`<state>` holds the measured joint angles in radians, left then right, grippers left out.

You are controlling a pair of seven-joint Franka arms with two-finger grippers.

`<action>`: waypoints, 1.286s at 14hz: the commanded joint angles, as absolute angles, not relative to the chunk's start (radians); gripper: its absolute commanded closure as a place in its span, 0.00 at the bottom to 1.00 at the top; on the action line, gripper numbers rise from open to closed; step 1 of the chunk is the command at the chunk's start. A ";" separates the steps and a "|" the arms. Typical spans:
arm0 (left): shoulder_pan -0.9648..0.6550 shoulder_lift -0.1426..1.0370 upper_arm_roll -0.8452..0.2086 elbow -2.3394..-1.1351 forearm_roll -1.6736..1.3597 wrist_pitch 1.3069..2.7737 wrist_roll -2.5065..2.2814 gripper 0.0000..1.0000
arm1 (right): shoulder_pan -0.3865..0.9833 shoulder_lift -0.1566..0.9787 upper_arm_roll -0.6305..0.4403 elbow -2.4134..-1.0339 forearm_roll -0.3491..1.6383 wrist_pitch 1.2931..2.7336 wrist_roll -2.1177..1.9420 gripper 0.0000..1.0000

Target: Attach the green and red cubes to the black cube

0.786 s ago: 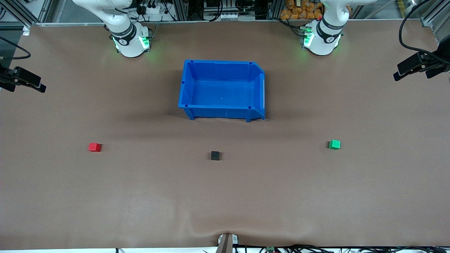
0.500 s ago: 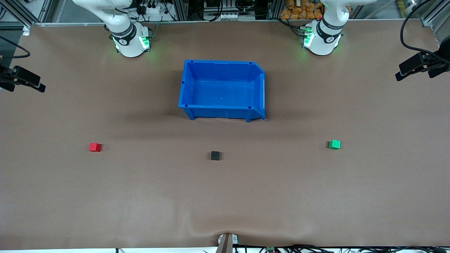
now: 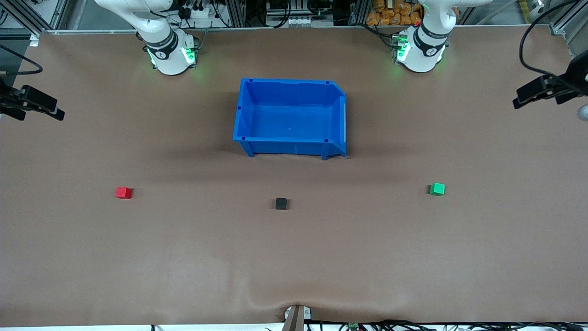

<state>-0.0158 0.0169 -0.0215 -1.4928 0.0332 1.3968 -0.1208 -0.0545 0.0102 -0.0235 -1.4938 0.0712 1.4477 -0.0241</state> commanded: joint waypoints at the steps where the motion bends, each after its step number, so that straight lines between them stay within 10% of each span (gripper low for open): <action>1: -0.009 0.014 -0.032 -1.581 0.046 1.452 -0.135 0.00 | -0.057 0.024 -0.015 -1.485 0.083 1.440 -0.009 0.00; 9: -0.017 0.035 -0.043 -1.900 0.049 1.874 -0.137 0.00 | -0.045 0.182 -0.015 -1.480 0.072 1.646 -0.003 0.00; 18: -0.017 0.094 -0.044 -2.003 0.060 2.034 -0.097 0.00 | -0.123 0.501 -0.017 -1.482 0.150 1.772 -0.011 0.00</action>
<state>-0.0168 0.0986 -0.0397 -1.9850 0.0349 2.0073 -0.1018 -0.0712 0.4253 -0.0254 -1.5069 0.0939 1.7768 -0.0101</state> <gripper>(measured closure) 0.000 0.000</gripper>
